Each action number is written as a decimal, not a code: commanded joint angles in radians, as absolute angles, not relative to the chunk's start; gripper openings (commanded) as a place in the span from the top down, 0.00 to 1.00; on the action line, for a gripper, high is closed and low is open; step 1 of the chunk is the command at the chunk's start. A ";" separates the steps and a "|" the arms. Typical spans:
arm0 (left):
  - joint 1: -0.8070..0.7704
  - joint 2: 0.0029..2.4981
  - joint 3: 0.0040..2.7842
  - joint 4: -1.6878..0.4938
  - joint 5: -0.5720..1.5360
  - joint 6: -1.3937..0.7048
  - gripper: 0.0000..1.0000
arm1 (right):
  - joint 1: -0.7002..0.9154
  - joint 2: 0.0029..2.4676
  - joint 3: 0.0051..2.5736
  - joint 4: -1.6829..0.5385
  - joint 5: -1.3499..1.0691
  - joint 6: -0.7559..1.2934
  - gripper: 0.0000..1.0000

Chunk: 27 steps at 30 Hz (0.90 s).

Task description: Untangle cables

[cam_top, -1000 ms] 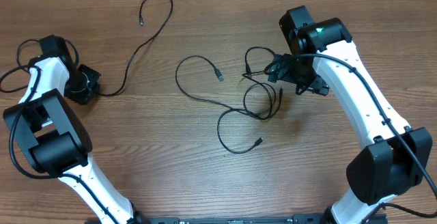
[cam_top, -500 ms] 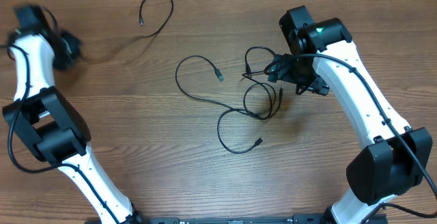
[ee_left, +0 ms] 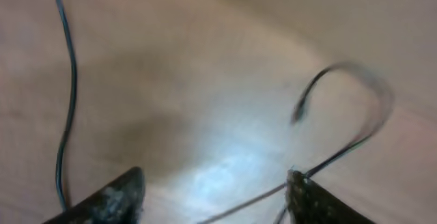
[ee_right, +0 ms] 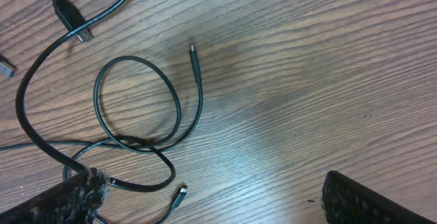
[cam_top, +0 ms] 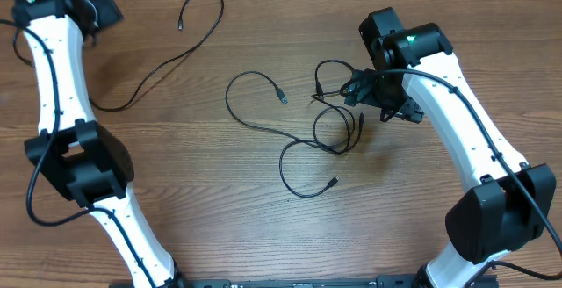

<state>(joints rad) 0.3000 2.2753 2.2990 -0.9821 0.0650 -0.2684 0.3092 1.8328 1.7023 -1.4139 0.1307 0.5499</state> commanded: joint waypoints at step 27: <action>0.366 2.302 1.882 -1.055 0.225 -0.944 0.22 | 0.308 1.803 1.723 -1.402 0.138 0.550 0.00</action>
<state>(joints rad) 0.3676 2.3100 1.9034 -1.0653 0.2111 -0.9192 0.3092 1.8328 1.7023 -1.4128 0.1310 0.5495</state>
